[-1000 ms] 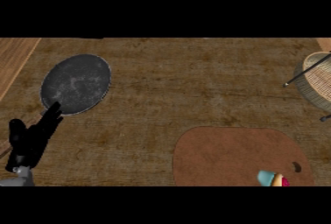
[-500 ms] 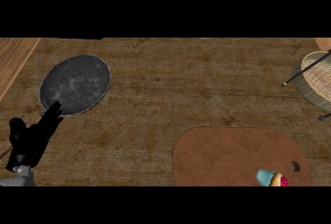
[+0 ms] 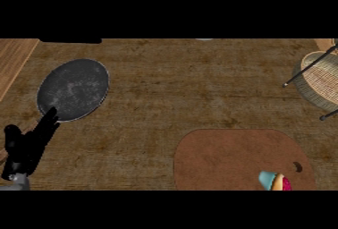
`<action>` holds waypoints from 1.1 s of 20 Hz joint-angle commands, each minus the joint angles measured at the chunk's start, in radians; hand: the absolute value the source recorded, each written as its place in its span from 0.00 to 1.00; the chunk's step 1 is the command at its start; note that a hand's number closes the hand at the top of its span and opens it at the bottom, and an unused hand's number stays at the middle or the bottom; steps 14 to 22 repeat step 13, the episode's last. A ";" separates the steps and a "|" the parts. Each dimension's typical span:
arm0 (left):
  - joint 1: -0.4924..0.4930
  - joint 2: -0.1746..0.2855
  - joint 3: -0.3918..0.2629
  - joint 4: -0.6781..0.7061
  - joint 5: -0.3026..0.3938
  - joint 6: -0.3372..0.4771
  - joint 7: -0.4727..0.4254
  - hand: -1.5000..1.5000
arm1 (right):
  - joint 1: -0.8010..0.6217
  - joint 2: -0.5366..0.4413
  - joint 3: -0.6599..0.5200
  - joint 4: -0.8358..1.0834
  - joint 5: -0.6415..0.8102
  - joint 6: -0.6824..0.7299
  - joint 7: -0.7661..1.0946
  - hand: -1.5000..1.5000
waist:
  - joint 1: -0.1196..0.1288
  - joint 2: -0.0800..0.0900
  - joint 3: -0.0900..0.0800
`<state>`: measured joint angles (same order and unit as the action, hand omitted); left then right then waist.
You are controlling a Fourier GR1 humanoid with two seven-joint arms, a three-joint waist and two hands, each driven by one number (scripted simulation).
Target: Pick the tomato from the cutting board and place it in the tiered basket
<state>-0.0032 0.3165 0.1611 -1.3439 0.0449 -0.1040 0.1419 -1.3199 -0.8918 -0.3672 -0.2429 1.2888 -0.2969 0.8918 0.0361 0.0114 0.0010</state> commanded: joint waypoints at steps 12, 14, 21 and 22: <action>0.107 0.027 0.075 -0.004 0.029 0.000 -0.014 0.50 | 0.190 0.083 -0.246 -0.389 -0.357 -0.164 -0.151 0.00 | -0.123 -0.052 -0.001; 0.119 0.000 0.066 -0.002 0.020 0.021 -0.017 0.50 | 0.247 0.108 -0.266 -0.413 -0.389 -0.176 -0.180 0.00 | -0.129 -0.051 0.000; 0.119 0.000 0.066 -0.002 0.020 0.021 -0.017 0.50 | 0.247 0.108 -0.266 -0.413 -0.389 -0.176 -0.180 0.00 | -0.129 -0.051 0.000; 0.119 0.000 0.066 -0.002 0.020 0.021 -0.017 0.50 | 0.247 0.108 -0.266 -0.413 -0.389 -0.176 -0.180 0.00 | -0.129 -0.051 0.000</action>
